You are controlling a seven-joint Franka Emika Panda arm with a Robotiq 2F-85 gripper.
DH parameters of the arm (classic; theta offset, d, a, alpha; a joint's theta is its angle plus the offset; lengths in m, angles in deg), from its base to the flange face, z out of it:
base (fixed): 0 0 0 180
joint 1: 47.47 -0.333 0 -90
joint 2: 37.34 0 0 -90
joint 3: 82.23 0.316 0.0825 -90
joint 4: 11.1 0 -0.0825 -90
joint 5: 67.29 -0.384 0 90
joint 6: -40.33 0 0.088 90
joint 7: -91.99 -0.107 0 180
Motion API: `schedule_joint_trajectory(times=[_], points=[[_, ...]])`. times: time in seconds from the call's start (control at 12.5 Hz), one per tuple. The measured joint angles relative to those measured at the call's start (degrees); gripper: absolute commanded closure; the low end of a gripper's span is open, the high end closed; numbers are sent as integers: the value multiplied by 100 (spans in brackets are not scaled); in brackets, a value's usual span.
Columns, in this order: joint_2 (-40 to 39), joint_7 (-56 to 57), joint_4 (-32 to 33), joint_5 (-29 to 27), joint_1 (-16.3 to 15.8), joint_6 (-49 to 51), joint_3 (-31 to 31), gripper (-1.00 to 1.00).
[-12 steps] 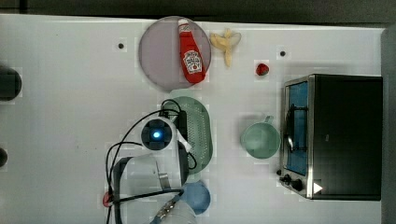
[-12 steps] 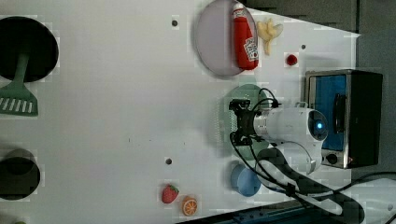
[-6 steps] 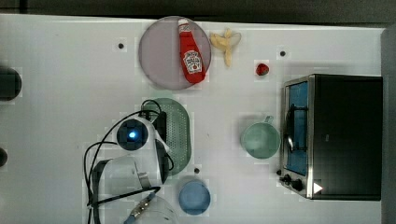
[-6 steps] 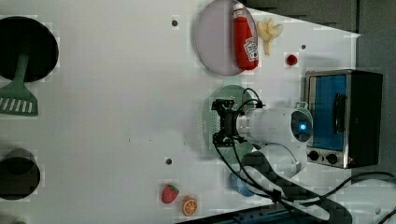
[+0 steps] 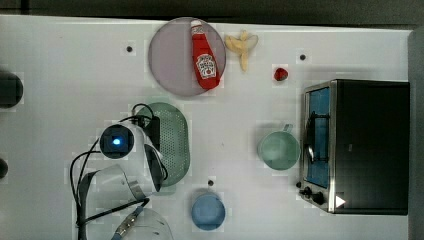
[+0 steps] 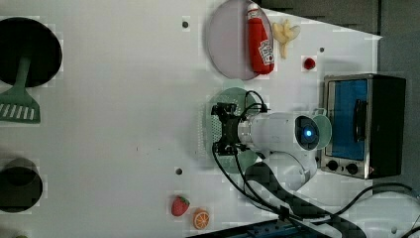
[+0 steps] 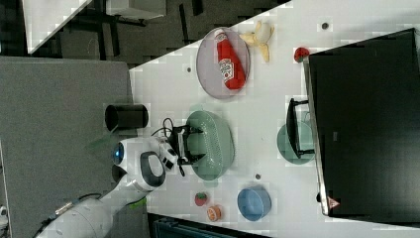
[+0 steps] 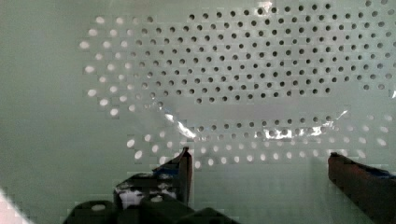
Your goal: Drag strainer right to left.
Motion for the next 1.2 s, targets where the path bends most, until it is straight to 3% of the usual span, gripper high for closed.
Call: schedule_joint_trajectory(times=[0.24,0.48,0.8,1.2], points=[[-217,-224,-414,28,-157,364,-18,-100],[-435,-532,-671,13,-544,347,-213,-100],[-902,-1220,-1253,81,-739,392,-80,-100],[-1246,-1432,-1986,44,-1273,487,-1,-100]])
